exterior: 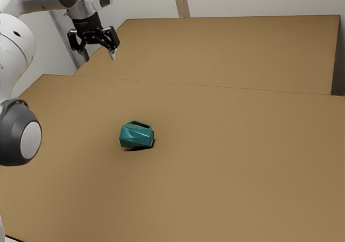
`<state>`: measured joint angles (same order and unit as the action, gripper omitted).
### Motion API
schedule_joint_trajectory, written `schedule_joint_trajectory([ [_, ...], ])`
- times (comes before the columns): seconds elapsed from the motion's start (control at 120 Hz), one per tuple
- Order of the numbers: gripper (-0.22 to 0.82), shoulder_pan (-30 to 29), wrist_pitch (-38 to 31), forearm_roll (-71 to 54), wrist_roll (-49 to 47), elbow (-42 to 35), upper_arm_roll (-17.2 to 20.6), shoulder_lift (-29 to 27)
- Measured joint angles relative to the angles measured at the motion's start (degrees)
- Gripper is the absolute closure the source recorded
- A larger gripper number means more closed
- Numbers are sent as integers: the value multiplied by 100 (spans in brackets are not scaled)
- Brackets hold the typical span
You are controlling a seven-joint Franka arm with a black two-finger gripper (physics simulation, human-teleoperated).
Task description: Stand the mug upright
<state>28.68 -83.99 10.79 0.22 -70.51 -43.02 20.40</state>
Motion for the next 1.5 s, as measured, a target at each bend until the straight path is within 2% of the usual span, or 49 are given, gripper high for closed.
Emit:
schedule_joint_trajectory([
  [0.175, 0, -282, 441, 87, 73, -153, -15, -93],
  [0.333, 0, -522, 546, 113, 305, -784, -19, -507],
  [0.575, 0, -996, -331, 542, 1011, -2652, -30, -1584],
  [0.708, 0, -1044, -970, 667, 1318, -3380, 14, -2062],
  [0.8, 0, -1078, -1255, 823, 1555, -3599, -29, -2180],
  [1.083, 0, -1426, -1548, 1906, 2416, -4073, -217, -2086],
  [1.25, 0, -1861, -1557, 2556, 2989, -4103, -230, -1514],
  [1.5, 0, -1946, -1619, 3125, 3781, -4013, -205, -648],
])
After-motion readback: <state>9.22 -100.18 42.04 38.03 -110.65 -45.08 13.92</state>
